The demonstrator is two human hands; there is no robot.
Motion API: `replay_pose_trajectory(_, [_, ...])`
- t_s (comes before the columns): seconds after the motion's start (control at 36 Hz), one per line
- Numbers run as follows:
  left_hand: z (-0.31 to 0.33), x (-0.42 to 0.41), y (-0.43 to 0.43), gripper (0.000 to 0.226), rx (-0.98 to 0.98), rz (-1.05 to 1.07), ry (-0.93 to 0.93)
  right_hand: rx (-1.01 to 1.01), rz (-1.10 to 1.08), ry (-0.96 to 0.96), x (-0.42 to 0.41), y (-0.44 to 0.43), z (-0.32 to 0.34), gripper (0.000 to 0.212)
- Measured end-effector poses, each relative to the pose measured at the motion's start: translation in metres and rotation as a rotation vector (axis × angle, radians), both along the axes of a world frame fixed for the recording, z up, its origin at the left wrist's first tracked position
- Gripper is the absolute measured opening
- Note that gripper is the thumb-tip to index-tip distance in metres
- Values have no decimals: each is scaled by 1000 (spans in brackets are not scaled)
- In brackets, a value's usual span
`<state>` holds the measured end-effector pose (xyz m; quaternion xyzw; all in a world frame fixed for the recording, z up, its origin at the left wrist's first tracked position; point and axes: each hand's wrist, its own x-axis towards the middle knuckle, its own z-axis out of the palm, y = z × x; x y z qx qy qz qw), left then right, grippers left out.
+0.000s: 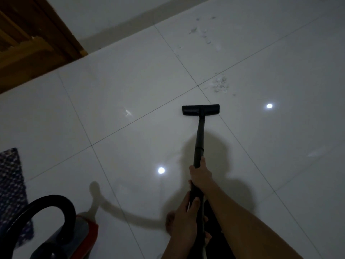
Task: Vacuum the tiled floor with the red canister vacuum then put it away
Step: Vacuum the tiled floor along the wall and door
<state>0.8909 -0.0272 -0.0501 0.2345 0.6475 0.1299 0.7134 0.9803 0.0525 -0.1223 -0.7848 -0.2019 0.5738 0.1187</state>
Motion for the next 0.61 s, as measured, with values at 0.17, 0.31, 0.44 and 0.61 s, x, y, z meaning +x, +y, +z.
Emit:
replay_pose_trajectory(0.17, [-1, 15, 21, 29, 8, -7, -42, -1, -18, 29, 16, 19, -8, 70])
replay_pose_trajectory(0.31, [-5, 29, 47, 25, 36, 22, -49, -10, -21, 51, 27, 47, -15, 71])
replay_pose_trajectory(0.44, [-4, 44, 77, 25, 19, 84, -91, -13, 36, 45, 39, 79, -22, 72])
replay_pose_trajectory(0.61, [-5, 61, 107, 23, 55, 111, -140, -11, 78, 38, 53, 116, -31, 74])
